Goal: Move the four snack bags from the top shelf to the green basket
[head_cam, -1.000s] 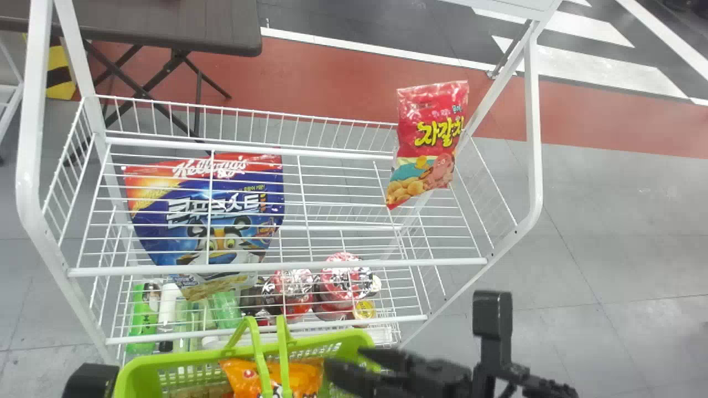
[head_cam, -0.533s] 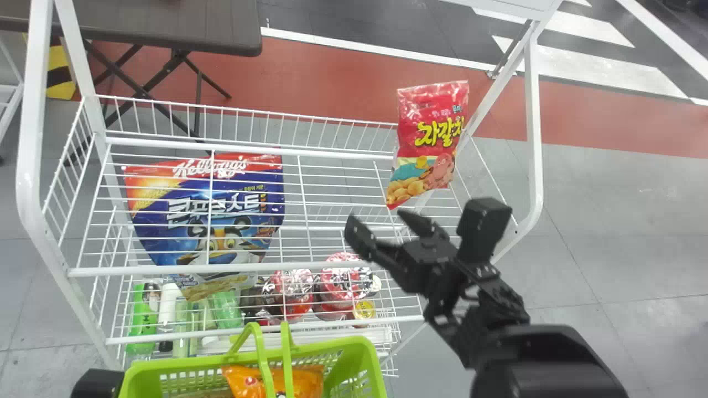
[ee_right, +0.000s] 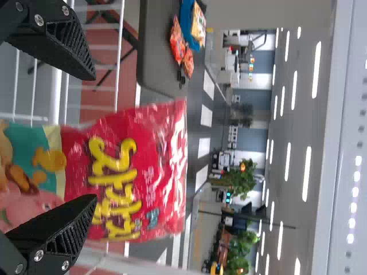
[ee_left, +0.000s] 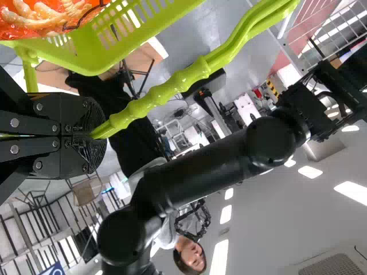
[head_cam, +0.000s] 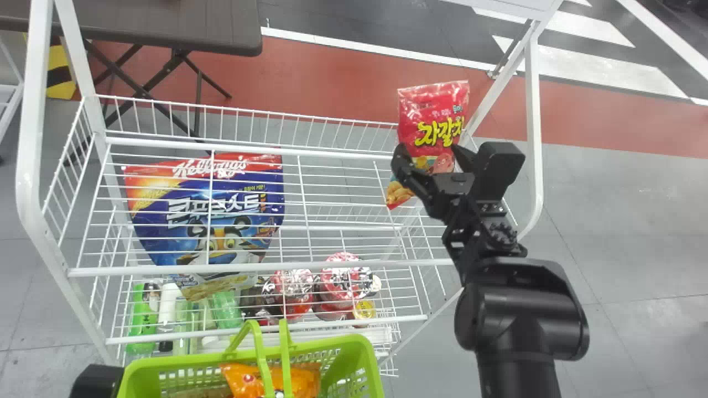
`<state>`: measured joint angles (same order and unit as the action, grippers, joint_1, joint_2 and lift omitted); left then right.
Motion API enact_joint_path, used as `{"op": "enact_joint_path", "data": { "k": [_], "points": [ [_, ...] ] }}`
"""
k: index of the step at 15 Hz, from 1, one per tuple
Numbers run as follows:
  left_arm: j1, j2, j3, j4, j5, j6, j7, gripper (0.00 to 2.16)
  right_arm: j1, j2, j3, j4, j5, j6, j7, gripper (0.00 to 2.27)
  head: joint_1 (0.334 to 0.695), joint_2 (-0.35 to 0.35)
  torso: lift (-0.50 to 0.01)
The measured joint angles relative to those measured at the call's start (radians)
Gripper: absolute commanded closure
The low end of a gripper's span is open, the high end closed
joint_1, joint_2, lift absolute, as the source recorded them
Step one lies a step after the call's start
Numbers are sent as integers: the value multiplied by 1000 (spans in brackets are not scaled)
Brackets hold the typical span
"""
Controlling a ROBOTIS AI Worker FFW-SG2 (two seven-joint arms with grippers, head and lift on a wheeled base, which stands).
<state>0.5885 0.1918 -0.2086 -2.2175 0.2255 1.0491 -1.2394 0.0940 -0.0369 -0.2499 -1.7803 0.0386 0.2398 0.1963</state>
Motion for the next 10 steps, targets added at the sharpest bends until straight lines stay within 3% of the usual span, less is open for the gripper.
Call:
{"op": "enact_joint_path", "data": {
  "k": [3, 4, 5, 6, 7, 10],
  "points": [
    [-16, -1, 0, 5, 0, 18, 1, 2081, -94, -15, -41, 108, 4, 29, 19, 147, 695, -350, 0],
    [-22, -2, 0, 6, 0, 28, 2, 2081, -122, -25, -49, 139, 6, 58, 32, 350, 695, -350, 0],
    [-28, -1, 0, 8, 0, 39, 1, 2081, -150, -33, -57, 170, 6, 95, 52, 782, 695, -350, 0],
    [-36, -1, -1, 10, 1, 50, 0, 2081, -170, -38, -65, 191, 6, 126, 74, 1487, 695, -350, 0],
    [-45, 0, -1, 12, 1, 59, -2, 2081, -180, -39, -73, 201, 6, 151, 85, 1997, 695, -350, 0],
    [-66, -1, -1, 23, 3, 89, -4, 2081, -190, -39, -91, 207, -6, 216, 128, 2162, 695, -350, 0]
  ]
}}
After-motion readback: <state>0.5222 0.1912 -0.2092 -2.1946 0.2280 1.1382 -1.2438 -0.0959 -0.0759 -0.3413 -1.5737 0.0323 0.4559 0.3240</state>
